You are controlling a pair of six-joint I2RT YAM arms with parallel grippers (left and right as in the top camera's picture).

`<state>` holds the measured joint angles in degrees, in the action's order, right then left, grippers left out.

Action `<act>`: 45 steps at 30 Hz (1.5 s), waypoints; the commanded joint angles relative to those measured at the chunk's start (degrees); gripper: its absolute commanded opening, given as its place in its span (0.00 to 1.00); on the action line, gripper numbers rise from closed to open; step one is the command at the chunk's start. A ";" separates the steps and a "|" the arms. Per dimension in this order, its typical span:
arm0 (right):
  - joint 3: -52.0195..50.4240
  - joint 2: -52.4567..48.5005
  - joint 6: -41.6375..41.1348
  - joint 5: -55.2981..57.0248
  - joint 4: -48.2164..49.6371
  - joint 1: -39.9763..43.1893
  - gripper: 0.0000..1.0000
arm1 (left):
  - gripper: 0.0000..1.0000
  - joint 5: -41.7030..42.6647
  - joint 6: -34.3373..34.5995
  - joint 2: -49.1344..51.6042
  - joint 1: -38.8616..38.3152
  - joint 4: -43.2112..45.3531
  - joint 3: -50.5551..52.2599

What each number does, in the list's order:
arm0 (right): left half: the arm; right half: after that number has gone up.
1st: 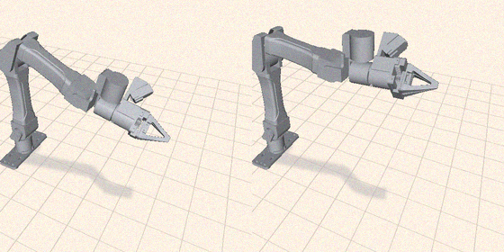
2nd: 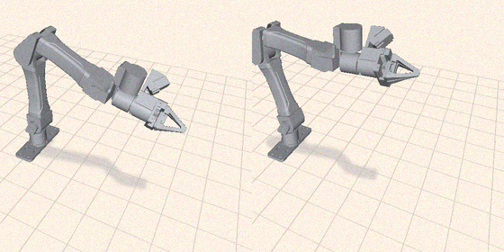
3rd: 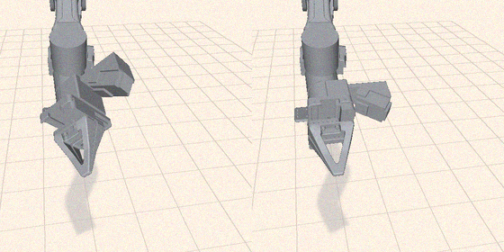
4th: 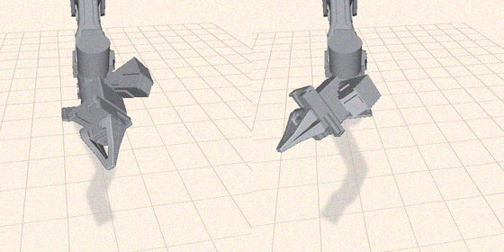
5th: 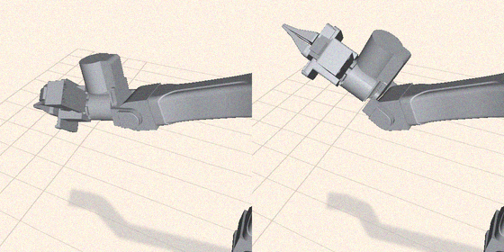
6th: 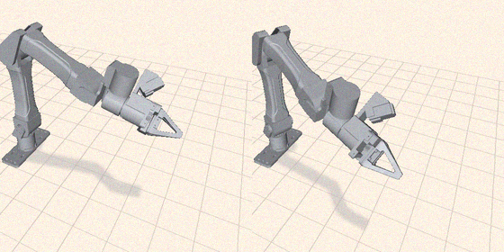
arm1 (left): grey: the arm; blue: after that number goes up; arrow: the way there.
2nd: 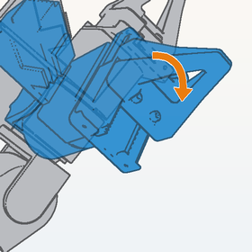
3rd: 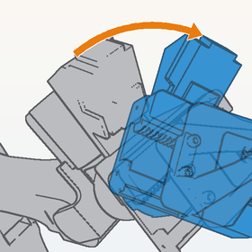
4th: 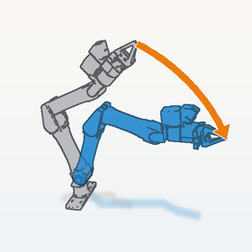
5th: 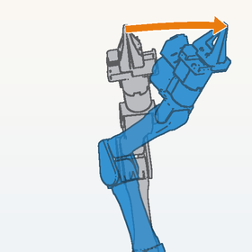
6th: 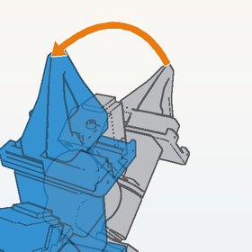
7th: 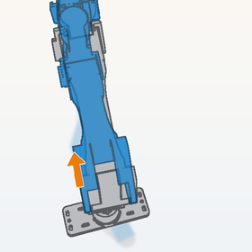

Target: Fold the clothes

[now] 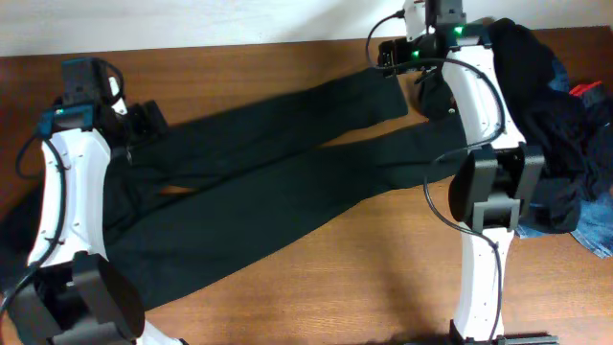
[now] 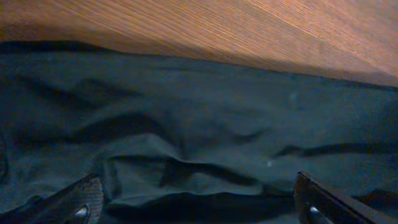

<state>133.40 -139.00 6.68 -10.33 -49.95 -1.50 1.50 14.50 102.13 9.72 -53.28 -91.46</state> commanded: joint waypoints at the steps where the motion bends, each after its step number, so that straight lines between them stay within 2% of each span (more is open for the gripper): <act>1: 0.96 -3.28 -0.07 -3.04 1.62 -0.48 0.99 | 0.98 -0.44 -0.90 0.09 -0.90 0.15 -0.59; 10: 0.96 -8.59 -0.09 -4.31 4.87 -0.76 0.99 | 0.98 -0.48 -0.92 0.09 -2.08 0.15 -0.59; 14: 0.96 -10.01 -1.20 -4.76 6.21 -0.81 0.95 | 0.98 -0.48 -0.92 0.09 -2.08 0.13 -0.59; 16: 0.96 -10.23 -1.18 -5.68 6.86 -0.79 0.90 | 0.98 -0.46 -0.92 0.09 -2.08 0.13 -0.59; 20: 0.96 -10.43 -1.60 -5.81 7.72 -0.81 0.74 | 0.98 -0.46 -0.92 0.09 -2.08 0.15 -0.59; 24: 0.96 -10.43 -2.40 -5.79 7.78 -0.79 0.46 | 0.98 -0.46 -0.92 0.09 -2.08 0.13 -0.59; 26: 1.14 -10.40 -2.51 -5.79 7.72 -0.79 0.24 | 0.98 -0.46 -0.90 0.09 -2.08 0.13 -0.59; 28: 1.70 -10.40 -2.64 -5.75 7.02 -0.68 0.16 | 0.98 -0.46 -0.92 0.09 -2.08 0.15 -0.59; 32: 4.72 -10.29 -2.60 -5.53 4.26 -0.68 0.11 | 0.98 -0.46 -0.92 0.09 -2.08 0.15 -0.59; 37: 14.51 -10.29 -2.67 -2.84 -3.61 -0.46 0.04 | 0.98 -0.44 -0.90 0.09 -2.08 0.13 -0.59; 45: 31.45 -10.23 -4.24 0.46 -20.70 1.11 0.04 | 0.98 -0.42 -0.92 0.09 -2.08 0.13 -0.59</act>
<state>158.91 -149.42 4.03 -11.97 -66.83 -1.45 1.50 14.50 102.13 7.84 -53.28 -91.46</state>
